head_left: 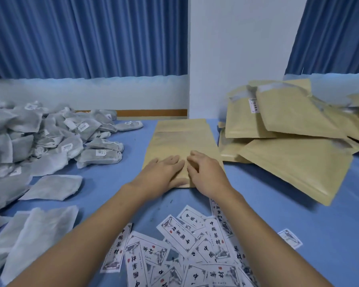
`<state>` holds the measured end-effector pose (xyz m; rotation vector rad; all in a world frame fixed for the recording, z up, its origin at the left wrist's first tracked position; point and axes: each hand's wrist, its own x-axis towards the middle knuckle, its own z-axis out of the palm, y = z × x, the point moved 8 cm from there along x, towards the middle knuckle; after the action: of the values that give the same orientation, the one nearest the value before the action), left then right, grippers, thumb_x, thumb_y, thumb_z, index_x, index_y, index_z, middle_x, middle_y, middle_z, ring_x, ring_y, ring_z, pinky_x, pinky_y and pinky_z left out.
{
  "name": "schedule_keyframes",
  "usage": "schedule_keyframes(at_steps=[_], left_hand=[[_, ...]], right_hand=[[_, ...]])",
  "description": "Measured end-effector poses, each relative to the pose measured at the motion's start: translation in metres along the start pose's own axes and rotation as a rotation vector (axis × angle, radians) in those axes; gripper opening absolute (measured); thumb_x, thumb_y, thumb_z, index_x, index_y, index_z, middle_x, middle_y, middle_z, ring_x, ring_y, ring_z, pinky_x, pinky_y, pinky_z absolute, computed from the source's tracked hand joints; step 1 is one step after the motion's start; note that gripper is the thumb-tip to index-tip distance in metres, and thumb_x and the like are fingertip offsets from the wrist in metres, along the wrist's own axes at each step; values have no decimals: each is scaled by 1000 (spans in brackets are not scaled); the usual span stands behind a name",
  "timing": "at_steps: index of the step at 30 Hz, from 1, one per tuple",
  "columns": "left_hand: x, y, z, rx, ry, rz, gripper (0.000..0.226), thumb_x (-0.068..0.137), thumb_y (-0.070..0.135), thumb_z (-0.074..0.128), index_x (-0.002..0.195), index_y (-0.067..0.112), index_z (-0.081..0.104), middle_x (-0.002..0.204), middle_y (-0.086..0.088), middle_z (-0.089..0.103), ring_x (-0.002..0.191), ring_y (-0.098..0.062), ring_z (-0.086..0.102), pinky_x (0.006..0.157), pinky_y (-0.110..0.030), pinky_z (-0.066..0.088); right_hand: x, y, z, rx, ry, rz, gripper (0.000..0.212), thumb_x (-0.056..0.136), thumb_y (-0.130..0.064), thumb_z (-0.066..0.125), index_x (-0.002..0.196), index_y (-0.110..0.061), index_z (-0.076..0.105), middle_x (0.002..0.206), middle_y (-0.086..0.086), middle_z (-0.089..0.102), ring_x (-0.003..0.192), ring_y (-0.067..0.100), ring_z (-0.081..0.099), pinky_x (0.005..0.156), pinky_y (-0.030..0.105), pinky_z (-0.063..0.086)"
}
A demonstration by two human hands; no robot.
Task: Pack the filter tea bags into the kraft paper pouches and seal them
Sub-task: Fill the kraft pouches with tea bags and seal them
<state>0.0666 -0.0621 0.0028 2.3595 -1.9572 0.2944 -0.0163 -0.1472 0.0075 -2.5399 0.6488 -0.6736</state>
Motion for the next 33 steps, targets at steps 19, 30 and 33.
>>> schedule_keyframes(at_steps=[19,30,33], left_hand=[[-79,-13,-82,-272,1059,-153,6,94,21,68,94,14,68,100,-1,60,93,-21,56,84,-32,44],[-57,17,29,-1830,367,-465,69,90,65,53,126,6,58,118,-12,72,108,-29,71,80,-38,60],[-59,16,31,-1864,362,-468,71,90,69,51,126,8,60,115,-15,72,106,-31,71,78,-37,60]], right_hand=[[4,-32,-39,-147,45,-149,36,102,-31,49,67,-21,45,60,0,48,68,31,46,60,39,44],[-10,-44,-4,393,-403,-153,17,92,-44,67,106,-41,77,98,-23,75,99,-5,67,93,29,53],[-12,-47,-3,450,-441,-166,21,89,-48,70,107,-40,77,102,-20,75,105,-1,67,97,32,52]])
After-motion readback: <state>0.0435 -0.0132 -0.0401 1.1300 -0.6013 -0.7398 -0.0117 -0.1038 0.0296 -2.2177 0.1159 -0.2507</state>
